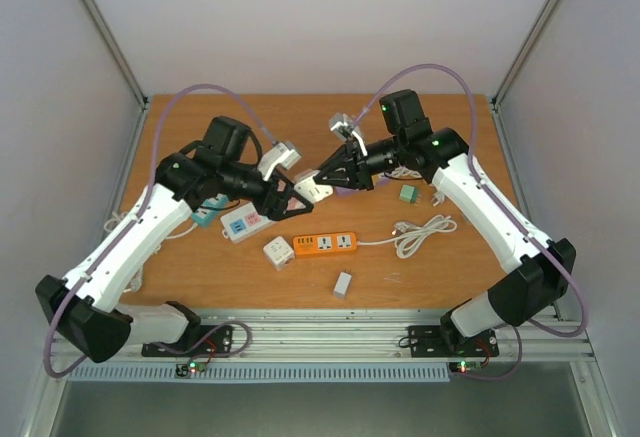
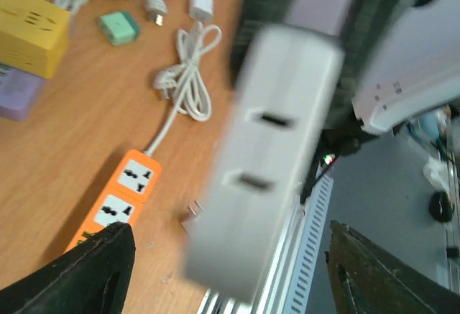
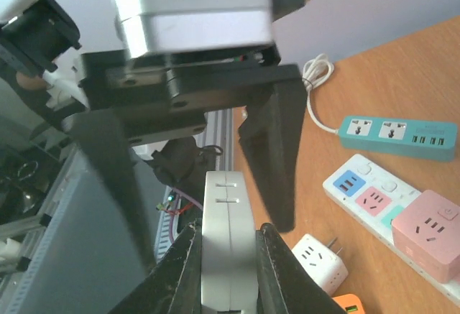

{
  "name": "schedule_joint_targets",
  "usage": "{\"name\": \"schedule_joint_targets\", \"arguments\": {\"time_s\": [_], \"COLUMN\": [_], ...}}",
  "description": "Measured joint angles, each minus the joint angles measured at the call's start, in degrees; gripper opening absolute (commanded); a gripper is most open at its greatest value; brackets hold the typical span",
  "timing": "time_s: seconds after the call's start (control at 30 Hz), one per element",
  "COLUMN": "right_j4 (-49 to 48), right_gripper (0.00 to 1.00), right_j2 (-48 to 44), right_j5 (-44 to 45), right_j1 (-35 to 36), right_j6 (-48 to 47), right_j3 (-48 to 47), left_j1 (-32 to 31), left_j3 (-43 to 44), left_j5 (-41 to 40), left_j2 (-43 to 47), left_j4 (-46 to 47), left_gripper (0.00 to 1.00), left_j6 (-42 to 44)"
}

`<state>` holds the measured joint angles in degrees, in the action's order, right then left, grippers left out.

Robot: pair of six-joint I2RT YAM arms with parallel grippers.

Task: Insert the plug

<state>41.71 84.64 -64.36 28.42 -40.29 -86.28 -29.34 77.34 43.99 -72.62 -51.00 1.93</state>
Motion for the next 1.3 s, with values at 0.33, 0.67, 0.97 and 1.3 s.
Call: {"name": "schedule_joint_targets", "arguments": {"time_s": [0.33, 0.67, 0.97, 1.3], "right_j4": [9.14, 10.49, 10.32, 8.31], "right_gripper": [0.01, 0.01, 0.01, 0.04], "right_j2": [3.37, 3.5, 3.74, 4.09], "right_j5": [-0.57, 0.22, -0.5, -3.04], "right_j1": [0.35, 1.44, 1.75, 2.36], "right_j6": [-7.78, -8.85, -7.67, -5.35], "right_j3": [-1.81, -2.71, -2.73, -3.89], "left_j1": [-2.62, -3.87, -3.96, -4.52], "left_j3": [1.33, 4.87, 4.87, 4.83], "left_j5": [0.46, 2.99, 4.57, 7.85], "left_j2": [-2.97, -7.78, -7.76, -7.61], "left_j4": [-1.64, -4.22, -5.03, -4.39], "left_gripper": [0.53, 0.32, 0.33, 0.17], "left_j6": [2.14, 0.0, 0.17, -1.73]}}
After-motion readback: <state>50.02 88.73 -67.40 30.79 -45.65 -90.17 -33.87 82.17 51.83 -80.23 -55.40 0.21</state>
